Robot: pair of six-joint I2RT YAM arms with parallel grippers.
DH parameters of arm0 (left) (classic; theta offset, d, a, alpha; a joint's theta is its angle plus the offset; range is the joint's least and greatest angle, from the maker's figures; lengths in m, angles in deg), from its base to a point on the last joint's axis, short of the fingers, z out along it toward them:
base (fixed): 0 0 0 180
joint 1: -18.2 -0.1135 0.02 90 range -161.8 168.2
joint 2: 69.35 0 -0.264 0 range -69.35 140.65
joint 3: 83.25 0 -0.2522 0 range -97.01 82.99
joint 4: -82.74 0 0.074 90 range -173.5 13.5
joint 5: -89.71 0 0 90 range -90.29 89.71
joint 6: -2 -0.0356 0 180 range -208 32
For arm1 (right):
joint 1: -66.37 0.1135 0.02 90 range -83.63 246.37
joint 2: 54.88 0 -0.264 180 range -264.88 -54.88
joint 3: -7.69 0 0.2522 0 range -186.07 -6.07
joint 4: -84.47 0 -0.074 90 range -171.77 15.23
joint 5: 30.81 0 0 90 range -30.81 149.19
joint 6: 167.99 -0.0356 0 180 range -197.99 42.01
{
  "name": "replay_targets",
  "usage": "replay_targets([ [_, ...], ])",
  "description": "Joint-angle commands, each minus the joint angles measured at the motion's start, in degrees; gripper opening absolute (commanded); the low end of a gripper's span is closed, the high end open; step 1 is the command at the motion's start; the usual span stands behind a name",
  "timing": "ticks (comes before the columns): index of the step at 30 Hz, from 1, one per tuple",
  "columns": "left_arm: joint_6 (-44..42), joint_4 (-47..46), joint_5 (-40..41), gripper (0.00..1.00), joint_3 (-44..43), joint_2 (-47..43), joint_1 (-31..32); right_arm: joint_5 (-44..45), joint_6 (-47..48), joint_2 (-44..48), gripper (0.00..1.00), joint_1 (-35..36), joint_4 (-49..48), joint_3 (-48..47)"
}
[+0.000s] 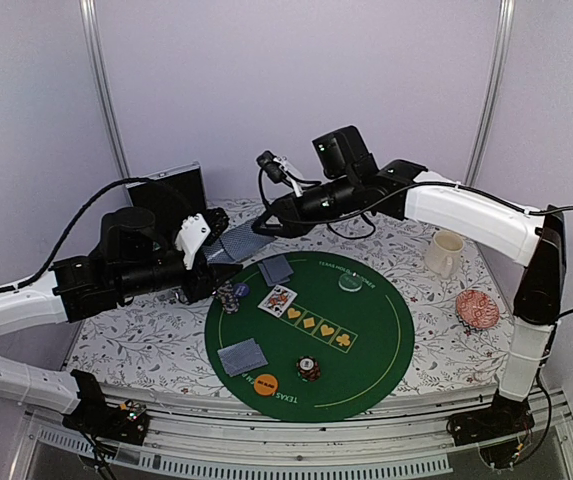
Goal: Distribute texas hold em gaming equipment
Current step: Pick up the poker card from the face-down deck piles, then flop the poker card in the community card area.
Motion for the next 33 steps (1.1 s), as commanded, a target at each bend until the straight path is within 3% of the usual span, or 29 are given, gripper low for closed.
replay_targets([
  [1,-0.4,-2.2,-0.4,0.5,0.4,0.0,-0.1,1.5,0.5,2.8,0.14,-0.6,1.2,0.6],
  [4,-0.4,-2.2,-0.3,0.5,0.4,0.1,-0.1,2.2,0.7,3.6,0.03,-0.7,1.8,0.7],
  [15,-0.3,-2.2,2.2,0.5,0.3,0.5,-0.1,5.4,0.3,9.1,0.01,-2.9,3.2,3.3],
  [18,-0.2,-2.2,4.3,0.5,0.2,0.8,-0.1,14.4,0.2,12.3,0.01,-3.5,4.7,4.5],
  [25,0.1,-2.6,9.6,0.5,0.0,0.7,-0.2,46.3,0.3,13.6,0.01,-3.3,13.5,7.7],
  [29,0.2,-3.1,12.5,0.5,0.1,0.4,-0.4,58.0,-0.3,5.4,0.01,-1.4,19.0,9.1],
  [33,0.3,-3.6,13.4,0.5,0.4,0.0,-0.6,64.4,-0.3,-8.1,0.01,2.5,25.3,3.5],
])
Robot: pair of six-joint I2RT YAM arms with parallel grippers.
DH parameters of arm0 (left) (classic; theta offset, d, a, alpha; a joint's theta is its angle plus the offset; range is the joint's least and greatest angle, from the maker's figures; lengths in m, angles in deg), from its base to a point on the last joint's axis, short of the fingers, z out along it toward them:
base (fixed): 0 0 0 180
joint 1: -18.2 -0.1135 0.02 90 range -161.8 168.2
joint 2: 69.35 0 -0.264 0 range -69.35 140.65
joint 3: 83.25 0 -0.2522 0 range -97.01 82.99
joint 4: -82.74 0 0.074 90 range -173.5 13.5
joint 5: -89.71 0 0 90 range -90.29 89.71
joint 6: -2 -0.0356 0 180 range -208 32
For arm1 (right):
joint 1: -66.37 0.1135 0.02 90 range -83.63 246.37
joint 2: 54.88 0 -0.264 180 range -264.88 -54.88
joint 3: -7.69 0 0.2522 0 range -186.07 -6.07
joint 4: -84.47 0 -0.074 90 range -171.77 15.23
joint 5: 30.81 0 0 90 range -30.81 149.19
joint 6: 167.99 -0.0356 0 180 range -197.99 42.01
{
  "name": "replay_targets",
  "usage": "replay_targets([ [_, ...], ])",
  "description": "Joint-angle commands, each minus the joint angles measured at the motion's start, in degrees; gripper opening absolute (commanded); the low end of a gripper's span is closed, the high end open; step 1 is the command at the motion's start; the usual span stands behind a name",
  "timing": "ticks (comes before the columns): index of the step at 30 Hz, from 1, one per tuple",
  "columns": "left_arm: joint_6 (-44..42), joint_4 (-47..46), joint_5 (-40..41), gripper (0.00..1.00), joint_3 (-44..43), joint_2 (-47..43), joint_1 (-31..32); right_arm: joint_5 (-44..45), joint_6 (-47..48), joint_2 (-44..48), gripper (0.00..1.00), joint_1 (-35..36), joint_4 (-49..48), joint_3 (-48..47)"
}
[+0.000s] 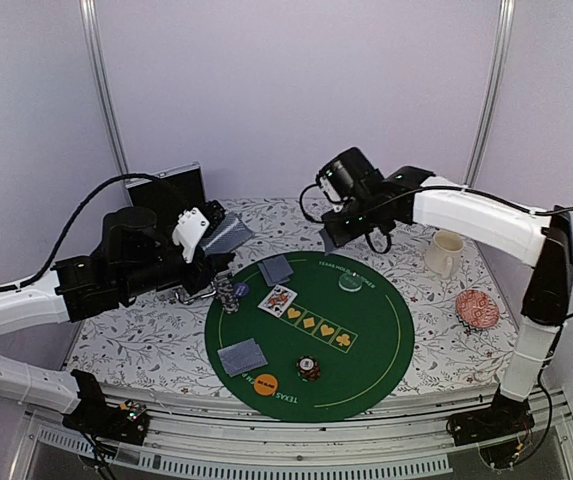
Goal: Distribute texas hold em gaming equipment
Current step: Flop the poker card in the community card area.
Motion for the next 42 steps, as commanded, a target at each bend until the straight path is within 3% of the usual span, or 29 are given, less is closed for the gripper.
replay_targets([
  [1,0.2,-2.5,2.7,0.5,0.4,-0.8,-0.6,14.7,-0.6,-16.0,0.01,4.9,12.1,-5.3],
  [7,0.2,-2.5,2.7,0.5,0.4,-1.1,-0.7,15.1,2.6,-29.1,0.02,9.5,15.9,-13.5],
  [15,0.3,-2.6,2.4,0.5,0.5,-1.1,-0.6,-3.7,6.1,-29.9,0.02,12.3,12.1,-13.4],
  [39,0.1,-2.5,2.0,0.5,0.4,-1.2,-0.6,-7.9,8.1,-35.8,0.02,12.1,15.6,-21.5],
  [42,0.2,-2.5,2.1,0.5,0.4,-1.2,-0.7,-8.0,8.0,-35.8,0.09,12.1,15.9,-21.7],
])
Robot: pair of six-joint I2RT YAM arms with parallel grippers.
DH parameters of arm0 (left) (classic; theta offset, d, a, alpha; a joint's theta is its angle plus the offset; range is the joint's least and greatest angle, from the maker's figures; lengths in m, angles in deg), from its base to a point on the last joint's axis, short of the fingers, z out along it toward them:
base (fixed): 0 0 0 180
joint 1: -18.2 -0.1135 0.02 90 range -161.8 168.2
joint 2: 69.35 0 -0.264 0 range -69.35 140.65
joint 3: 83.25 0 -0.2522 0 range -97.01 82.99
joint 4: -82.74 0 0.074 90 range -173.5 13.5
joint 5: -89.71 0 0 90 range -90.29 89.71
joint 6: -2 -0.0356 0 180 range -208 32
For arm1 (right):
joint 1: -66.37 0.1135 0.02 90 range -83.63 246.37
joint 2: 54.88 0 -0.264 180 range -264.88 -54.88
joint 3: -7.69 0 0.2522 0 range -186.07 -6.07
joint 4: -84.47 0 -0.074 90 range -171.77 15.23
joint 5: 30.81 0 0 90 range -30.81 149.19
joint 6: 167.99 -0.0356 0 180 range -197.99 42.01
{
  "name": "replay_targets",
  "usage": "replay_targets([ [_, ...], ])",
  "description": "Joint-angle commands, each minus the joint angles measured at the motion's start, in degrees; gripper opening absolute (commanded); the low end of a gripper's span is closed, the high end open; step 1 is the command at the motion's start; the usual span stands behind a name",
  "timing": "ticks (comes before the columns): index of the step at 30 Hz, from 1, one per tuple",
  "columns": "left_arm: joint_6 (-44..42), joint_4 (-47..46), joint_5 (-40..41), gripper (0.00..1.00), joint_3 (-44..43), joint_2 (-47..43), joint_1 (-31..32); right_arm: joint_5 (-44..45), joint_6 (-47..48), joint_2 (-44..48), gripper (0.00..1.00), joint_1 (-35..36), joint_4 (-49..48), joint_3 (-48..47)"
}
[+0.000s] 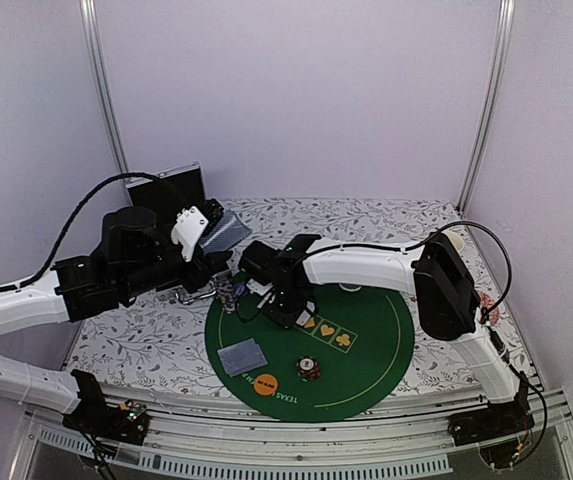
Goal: Distribute texas hold em gaming equipment
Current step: Flop the poker card in the community card area, then pick up the poker card from the face-down deck piles.
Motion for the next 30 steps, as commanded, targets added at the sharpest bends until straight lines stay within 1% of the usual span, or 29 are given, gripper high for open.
replay_targets([
  [1,0.2,-2.3,-0.2,0.5,0.5,-1.2,-0.6,-1.4,-0.1,-1.7,0.14,-0.1,0.8,-1.8],
  [2,0.2,-2.3,-0.2,0.5,0.4,-1.1,-0.6,-2.2,-0.1,-1.4,0.2,-0.2,0.8,-1.9],
  [5,0.2,-2.3,-0.3,0.5,0.4,-1.2,-0.6,-5.5,-0.2,-0.1,0.35,-0.2,-0.3,-1.5],
  [7,0.2,-2.3,-0.2,0.5,0.4,-1.2,-0.6,-6.7,-0.5,1.2,0.38,-0.2,-1.3,-1.0],
  [12,0.2,-2.3,-0.3,0.5,0.4,-1.2,-0.6,-10.1,-0.8,6.4,0.41,-1.2,-3.4,1.1],
  [16,0.1,-2.3,-0.2,0.5,0.5,-1.4,-0.6,-14.2,-0.9,12.8,0.51,-2.9,-6.9,8.1],
  [18,0.2,-2.3,-0.4,0.5,0.6,-1.5,-0.6,-16.2,-2.7,16.5,0.62,-4.6,-8.9,12.3],
  [21,0.1,-2.3,-1.1,0.5,0.5,-1.6,-0.7,-18.5,-3.8,22.3,0.85,-7.5,-12.1,18.2],
  [22,0.0,-2.3,-1.4,0.5,0.5,-1.5,-0.7,-19.1,-4.1,24.1,0.95,-8.5,-13.0,19.7],
  [23,-0.1,-2.2,-1.8,0.5,0.5,-1.5,-0.6,-19.8,-4.4,26.0,1.0,-9.6,-14.1,20.9],
  [25,-0.2,-2.0,-3.4,0.5,0.5,-1.2,-0.6,-21.9,-4.6,29.4,0.99,-11.2,-16.4,22.1],
  [27,-0.3,-1.4,-5.5,0.5,0.3,-0.7,-0.5,-26.0,-4.5,32.9,0.99,-12.4,-19.9,22.7],
  [30,-0.4,-0.8,-8.5,0.5,0.1,-0.3,-0.3,-37.2,-4.6,37.3,0.99,-12.8,-29.2,24.1],
])
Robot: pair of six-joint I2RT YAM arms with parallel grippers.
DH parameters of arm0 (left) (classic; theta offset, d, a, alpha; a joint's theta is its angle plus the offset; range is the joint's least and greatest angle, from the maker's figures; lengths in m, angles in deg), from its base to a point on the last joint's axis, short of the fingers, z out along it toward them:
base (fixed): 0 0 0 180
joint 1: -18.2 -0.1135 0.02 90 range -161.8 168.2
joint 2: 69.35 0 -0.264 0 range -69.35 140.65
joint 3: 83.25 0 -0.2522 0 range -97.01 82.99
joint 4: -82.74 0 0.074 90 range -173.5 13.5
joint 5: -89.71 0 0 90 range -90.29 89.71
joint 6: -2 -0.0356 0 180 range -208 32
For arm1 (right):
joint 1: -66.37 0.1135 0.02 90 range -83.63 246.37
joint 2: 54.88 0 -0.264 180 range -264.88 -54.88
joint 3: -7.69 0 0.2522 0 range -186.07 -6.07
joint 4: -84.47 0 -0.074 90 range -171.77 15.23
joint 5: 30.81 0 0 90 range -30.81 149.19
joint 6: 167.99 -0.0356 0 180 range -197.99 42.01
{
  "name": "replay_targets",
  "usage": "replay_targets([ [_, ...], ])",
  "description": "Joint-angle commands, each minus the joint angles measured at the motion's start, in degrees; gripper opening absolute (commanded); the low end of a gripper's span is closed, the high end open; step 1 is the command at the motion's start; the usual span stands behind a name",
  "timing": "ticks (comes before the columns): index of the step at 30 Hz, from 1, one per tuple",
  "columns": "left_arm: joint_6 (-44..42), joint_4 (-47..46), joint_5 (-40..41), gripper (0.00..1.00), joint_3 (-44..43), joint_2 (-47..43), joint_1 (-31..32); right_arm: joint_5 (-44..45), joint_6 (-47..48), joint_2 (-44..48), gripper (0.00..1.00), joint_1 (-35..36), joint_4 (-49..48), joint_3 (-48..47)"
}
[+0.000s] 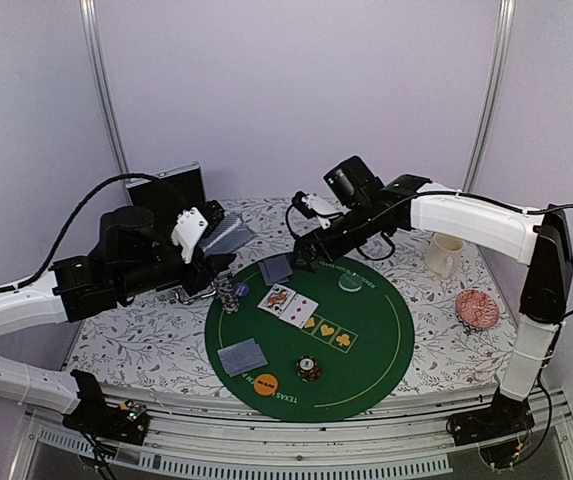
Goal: Distribute texas hold em gaming equipment
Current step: Pick up the poker card from the face-down deck piles.
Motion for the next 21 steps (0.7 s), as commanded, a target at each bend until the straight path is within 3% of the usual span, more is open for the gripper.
replay_targets([
  [1,-0.5,-0.8,-5.7,0.5,0.1,0.3,-0.2,-18.3,-1.1,7.8,0.99,0.0,-16.3,1.8],
  [4,-0.9,-0.7,-8.7,0.5,0.4,-0.2,0.1,-26.8,-3.6,8.2,0.99,0.1,-23.0,1.6],
  [9,-1.1,-0.7,-11.9,0.5,0.6,0.0,0.5,-32.2,-10.2,4.2,0.99,0.4,-29.6,-0.5],
  [18,-1.2,-0.5,-11.8,0.5,0.5,0.0,0.6,-24.6,-8.0,-4.2,1.0,3.1,-19.5,-9.6],
  [21,-1.2,-0.5,-12.0,0.5,0.5,0.0,0.6,-21.9,-7.2,-3.8,0.95,3.0,-17.2,-9.7],
])
